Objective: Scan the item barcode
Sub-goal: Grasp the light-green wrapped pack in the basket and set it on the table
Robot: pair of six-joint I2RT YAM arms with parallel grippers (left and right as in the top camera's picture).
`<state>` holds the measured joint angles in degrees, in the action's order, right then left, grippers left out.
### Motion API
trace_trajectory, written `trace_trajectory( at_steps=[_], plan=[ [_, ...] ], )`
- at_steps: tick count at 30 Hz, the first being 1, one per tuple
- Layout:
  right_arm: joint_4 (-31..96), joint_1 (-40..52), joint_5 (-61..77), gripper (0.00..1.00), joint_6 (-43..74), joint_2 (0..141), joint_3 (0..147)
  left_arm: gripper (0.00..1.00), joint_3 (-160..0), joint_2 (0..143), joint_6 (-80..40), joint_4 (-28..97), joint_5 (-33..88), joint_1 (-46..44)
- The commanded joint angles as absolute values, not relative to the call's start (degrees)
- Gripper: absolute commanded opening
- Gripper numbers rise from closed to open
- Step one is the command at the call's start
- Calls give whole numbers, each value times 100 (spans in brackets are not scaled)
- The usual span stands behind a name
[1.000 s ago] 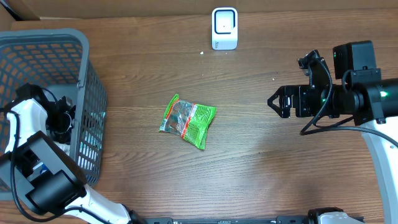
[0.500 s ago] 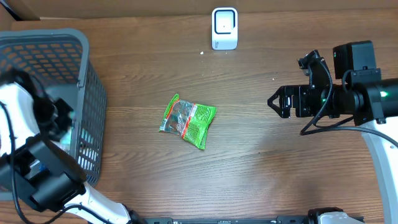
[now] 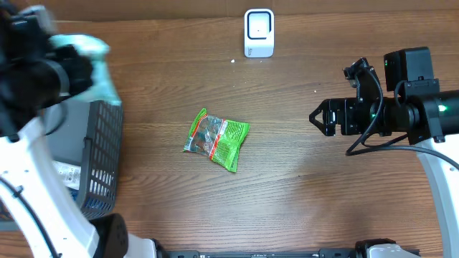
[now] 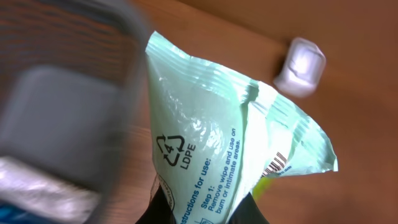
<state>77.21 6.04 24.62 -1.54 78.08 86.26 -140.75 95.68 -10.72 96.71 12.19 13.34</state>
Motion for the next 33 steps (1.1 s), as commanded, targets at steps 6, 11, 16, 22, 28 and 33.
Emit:
trace_trajectory(
  at_steps=[6, 11, 16, 22, 28, 33],
  plan=[
    [7699, 626, 2150, 90, -106, 7804, 8729, 4, -11493, 10254, -1761, 8289, 1487, -1747],
    [7655, 582, 2093, 90, 117, 7804, 8729, 4, -10143, 11032, -2464, 7142, 1487, -2823],
    [7688, 305, 2064, 90, 246, 7804, 8729, 4, -9845, 11695, -3057, 6410, 1428, -3476],
    [7769, 281, 2062, 93, 242, 7804, 8729, 64, -9856, 11837, -2989, 6335, 1201, -3468],
    [7795, 281, 2064, 94, 242, 7804, 8729, 65, -11109, 11146, -2694, 7548, 631, -2915],
    [7815, 281, 2064, 95, 242, 7804, 8729, 64, -12287, 9848, -2742, 8556, -366, -1575]
  ],
)
